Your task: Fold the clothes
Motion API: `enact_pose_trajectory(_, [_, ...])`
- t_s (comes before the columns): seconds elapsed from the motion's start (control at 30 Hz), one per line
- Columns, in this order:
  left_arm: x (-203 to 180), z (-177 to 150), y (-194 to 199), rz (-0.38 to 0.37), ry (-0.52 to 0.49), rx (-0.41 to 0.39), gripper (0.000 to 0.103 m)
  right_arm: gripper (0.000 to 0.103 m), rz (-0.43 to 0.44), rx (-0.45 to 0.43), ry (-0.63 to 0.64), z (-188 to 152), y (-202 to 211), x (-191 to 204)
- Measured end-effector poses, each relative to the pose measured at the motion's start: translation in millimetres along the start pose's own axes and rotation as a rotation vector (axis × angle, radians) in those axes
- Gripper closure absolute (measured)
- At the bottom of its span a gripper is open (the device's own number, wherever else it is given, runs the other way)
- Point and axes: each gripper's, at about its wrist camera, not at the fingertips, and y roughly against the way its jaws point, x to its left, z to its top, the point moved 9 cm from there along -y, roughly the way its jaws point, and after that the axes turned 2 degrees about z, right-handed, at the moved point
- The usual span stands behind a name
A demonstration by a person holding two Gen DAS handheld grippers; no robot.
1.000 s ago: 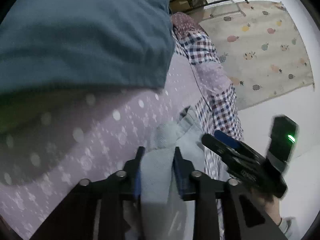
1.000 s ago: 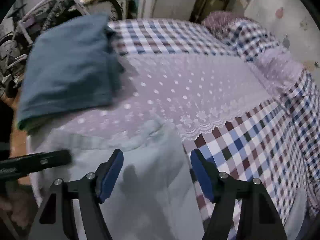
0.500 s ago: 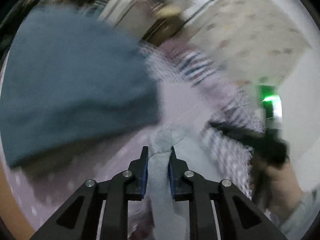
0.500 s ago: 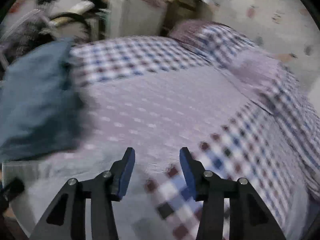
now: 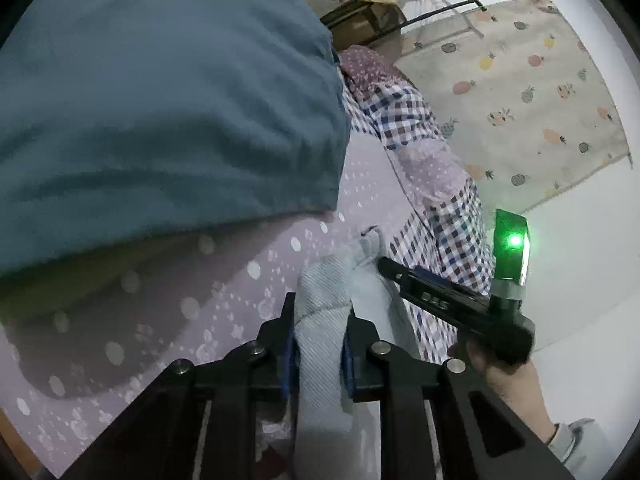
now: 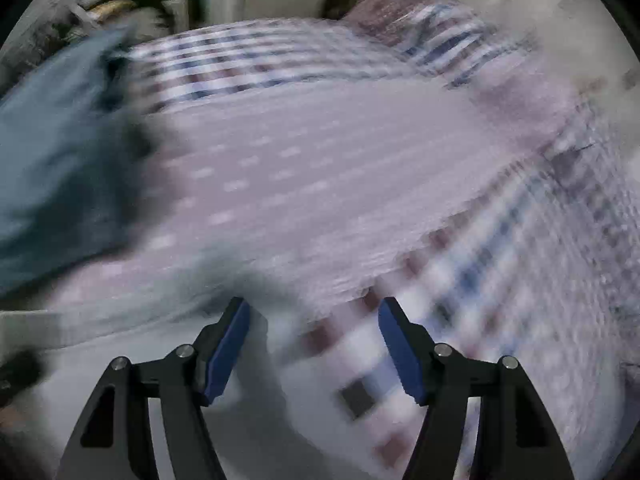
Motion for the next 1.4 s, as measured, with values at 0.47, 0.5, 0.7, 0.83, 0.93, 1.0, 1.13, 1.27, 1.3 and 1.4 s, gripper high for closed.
enact_pose_trajectory(0.47, [-4.4, 20.6, 26.0, 0.068, -0.113, -0.145, 0.096, 0.031, 0.109, -0.163, -0.309, -131.7, 156.4, -86.7])
enact_pose_trajectory(0.5, [5.3, 17.4, 18.6, 0.096, -0.082, -0.108, 0.096, 0.031, 0.097, -0.156, -0.339, -155.0, 169.1, -100.0])
enact_pose_trajectory(0.7, [19.3, 19.1, 23.4, 0.142, -0.054, -0.114, 0.074, 0.028, -0.056, -0.133, -0.521, -295.6, 228.4, -176.5])
enact_pose_trajectory(0.83, [26.5, 27.1, 58.3, 0.124, -0.007, -0.224, 0.051, 0.026, -0.168, -0.182, -0.737, -393.1, 274.7, -222.7])
enact_pose_trajectory(0.93, [32.3, 25.6, 73.9, 0.092, 0.048, -0.247, 0.041, 0.025, -0.209, -0.234, -0.934, -463.8, 298.1, -254.0])
enact_pose_trajectory(1.0, [32.3, 24.6, 80.4, 0.092, 0.050, -0.258, 0.039, 0.025, -0.252, -0.256, -1.063, -510.5, 312.0, -276.9])
enact_pose_trajectory(1.13, [10.5, 14.2, 85.2, 0.115, -0.032, -0.256, 0.035, 0.025, -0.388, -0.358, -1.289, -592.0, 366.7, -331.0])
enact_pose_trajectory(1.27, [-32.3, -8.0, 90.0, 0.079, -0.155, -0.228, 0.026, 0.025, -0.423, -0.385, -1.434, -665.9, 404.2, -374.4])
enact_pose_trajectory(1.3, [-45.2, -13.4, 89.8, 0.069, -0.190, -0.213, 0.026, 0.025, -0.424, -0.382, -1.464, -683.4, 408.8, -381.0])
enact_pose_trajectory(1.4, [-77.0, -26.9, 87.7, 0.041, -0.260, -0.177, 0.025, 0.025, -0.395, -0.351, -1.536, -727.1, 408.6, -402.9])
